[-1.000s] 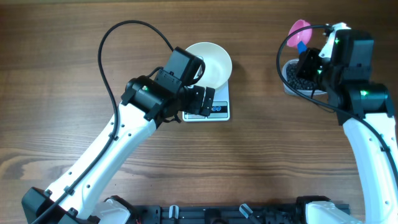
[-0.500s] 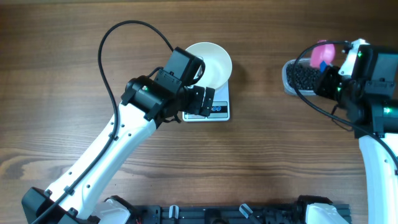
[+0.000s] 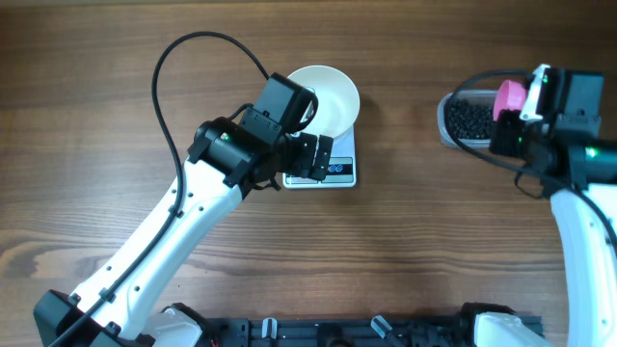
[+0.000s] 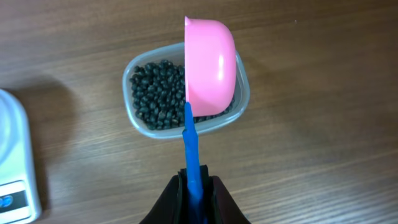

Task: Scoop item into bowl and weigh 150g on scale
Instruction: 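Lower scoop into black beans with right gripper and scoop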

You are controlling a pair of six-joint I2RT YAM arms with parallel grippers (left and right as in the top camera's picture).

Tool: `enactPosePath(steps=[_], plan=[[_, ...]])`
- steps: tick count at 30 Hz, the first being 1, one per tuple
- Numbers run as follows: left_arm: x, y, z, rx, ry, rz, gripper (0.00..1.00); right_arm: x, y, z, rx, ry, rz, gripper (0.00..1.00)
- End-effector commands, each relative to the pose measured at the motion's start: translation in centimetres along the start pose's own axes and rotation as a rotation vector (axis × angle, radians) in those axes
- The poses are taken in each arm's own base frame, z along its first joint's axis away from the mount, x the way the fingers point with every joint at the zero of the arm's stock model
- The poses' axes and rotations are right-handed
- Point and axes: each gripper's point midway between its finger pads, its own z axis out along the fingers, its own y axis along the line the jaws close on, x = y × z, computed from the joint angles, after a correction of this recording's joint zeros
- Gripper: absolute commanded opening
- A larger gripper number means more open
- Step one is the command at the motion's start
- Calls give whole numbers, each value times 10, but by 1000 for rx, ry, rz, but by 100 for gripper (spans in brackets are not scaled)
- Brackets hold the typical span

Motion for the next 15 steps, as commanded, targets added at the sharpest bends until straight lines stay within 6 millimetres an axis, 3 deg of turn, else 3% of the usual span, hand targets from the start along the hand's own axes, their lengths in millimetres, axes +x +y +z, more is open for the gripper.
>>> enactPosePath(steps=[1,5,9,15], plan=[[-6,-1,-9,0,-31,22,100,-6,-3,22,31,21,-82,4],[-6,-1,-9,0,-31,22,100,-3,-2,41,32,67,-146,5],[-6,-1,-9,0,-31,22,100,2,-17,52,40,105,-141,4],[-6,-1,-9,0,-31,22,100,11,-21,69,-41,157,-154,5]])
